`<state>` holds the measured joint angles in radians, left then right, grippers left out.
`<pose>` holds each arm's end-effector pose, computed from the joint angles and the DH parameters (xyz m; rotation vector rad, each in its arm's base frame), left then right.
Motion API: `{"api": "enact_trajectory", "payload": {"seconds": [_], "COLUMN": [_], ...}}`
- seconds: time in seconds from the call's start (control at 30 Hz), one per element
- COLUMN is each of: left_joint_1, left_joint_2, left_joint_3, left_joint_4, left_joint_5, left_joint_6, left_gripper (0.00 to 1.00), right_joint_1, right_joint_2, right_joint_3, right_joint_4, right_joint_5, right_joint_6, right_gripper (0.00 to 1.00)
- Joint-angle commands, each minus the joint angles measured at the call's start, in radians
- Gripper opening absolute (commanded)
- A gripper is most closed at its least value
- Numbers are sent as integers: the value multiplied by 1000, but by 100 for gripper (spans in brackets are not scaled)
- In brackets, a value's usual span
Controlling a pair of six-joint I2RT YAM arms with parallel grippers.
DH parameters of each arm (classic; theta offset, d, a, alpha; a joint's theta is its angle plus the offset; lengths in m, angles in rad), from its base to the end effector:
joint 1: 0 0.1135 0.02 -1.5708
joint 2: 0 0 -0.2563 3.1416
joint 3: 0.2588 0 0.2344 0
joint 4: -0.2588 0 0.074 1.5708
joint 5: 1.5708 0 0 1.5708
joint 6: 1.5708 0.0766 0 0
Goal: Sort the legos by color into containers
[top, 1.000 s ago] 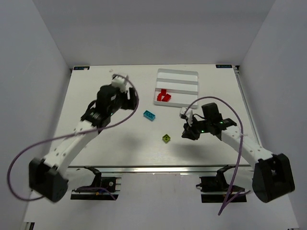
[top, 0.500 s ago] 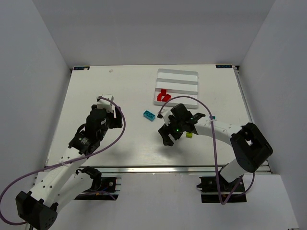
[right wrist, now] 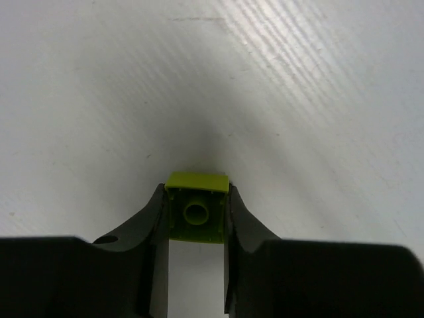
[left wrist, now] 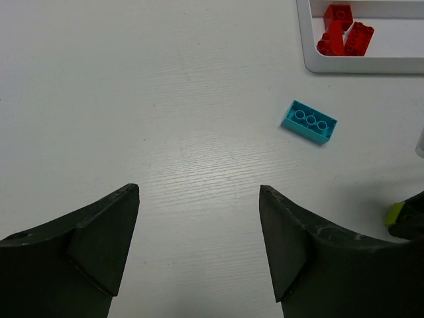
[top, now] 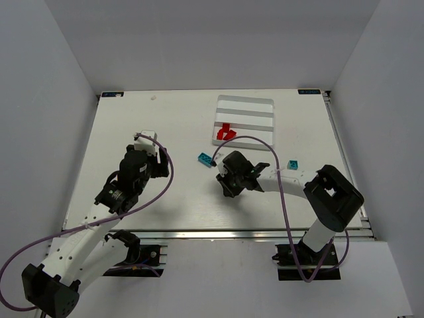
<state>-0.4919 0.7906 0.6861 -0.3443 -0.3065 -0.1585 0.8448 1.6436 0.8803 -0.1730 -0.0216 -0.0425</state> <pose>0.1906 -0.0759 0.2679 0.1397 1.9940 -0.1082 0.2199 0.2502 0.1345 -1.0998 2.2932 0.3513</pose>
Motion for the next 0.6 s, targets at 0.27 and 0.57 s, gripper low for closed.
{"api": "enact_trajectory", "payload": {"seconds": [0.27, 0.57], "left_joint_1": [6, 6], "left_joint_2": [-13, 19], "left_joint_3": [4, 0], "left_joint_4": [22, 50], "left_joint_5": [111, 262], "left_joint_6": [17, 39], "left_gripper": [83, 83], "right_joint_1": [-96, -394], "right_joint_2": [-88, 209], "right_joint_3": [153, 659], "right_joint_4": [-46, -114], "right_joint_5": [137, 115], "right_joint_6": [-186, -175], "right_gripper": [0, 0]}}
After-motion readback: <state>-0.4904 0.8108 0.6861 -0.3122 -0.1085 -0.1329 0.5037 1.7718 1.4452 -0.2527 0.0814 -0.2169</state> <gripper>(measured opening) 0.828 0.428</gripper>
